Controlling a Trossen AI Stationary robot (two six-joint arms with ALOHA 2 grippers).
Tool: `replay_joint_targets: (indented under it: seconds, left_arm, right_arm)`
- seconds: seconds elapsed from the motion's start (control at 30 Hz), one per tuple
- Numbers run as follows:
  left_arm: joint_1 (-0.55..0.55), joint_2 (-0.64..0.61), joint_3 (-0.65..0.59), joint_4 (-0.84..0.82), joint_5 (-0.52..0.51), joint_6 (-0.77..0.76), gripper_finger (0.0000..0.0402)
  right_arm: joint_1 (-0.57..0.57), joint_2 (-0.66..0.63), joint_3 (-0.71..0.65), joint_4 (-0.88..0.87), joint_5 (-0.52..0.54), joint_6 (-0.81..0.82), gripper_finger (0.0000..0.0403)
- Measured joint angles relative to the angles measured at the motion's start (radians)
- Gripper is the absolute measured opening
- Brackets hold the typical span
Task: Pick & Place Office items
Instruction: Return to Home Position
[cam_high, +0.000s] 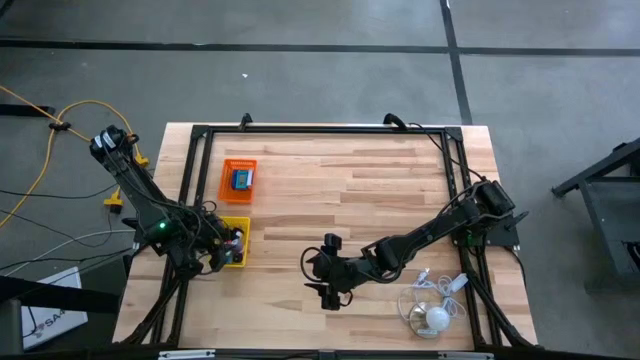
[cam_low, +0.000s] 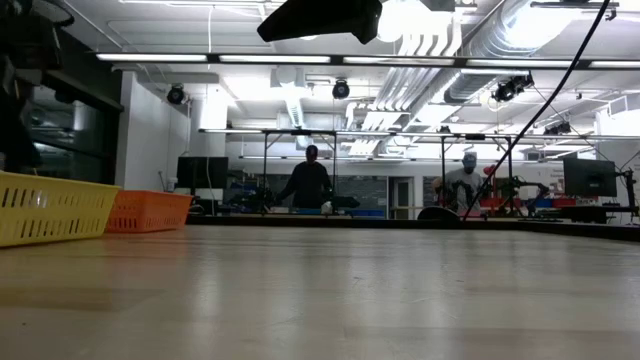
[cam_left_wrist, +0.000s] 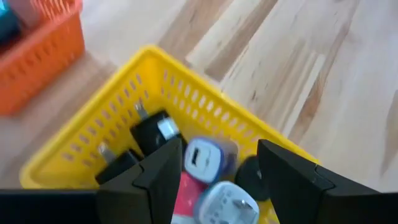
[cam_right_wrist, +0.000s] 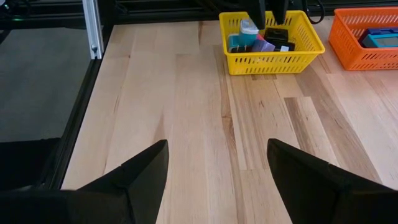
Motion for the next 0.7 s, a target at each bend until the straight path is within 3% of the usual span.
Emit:
replay_joint_targets:
  seconds: [0.33,0.5,0.7]
  left_arm:
    - [0.0,0.0,0.0,0.005,-0.223,0.11,0.0204]
    - [0.0,0.0,0.0,0.095,-0.36,0.239,0.0204]
    - [0.0,0.0,0.0,0.244,-0.375,0.487,0.0204]
  right_arm:
    - [0.0,0.0,0.0,0.0,0.0,0.0,0.0258]
    - [0.0,0.0,0.0,0.003,0.0,-0.003,0.0258]
    - [0.0,0.0,0.0,0.003,0.0,-0.005,0.0258]
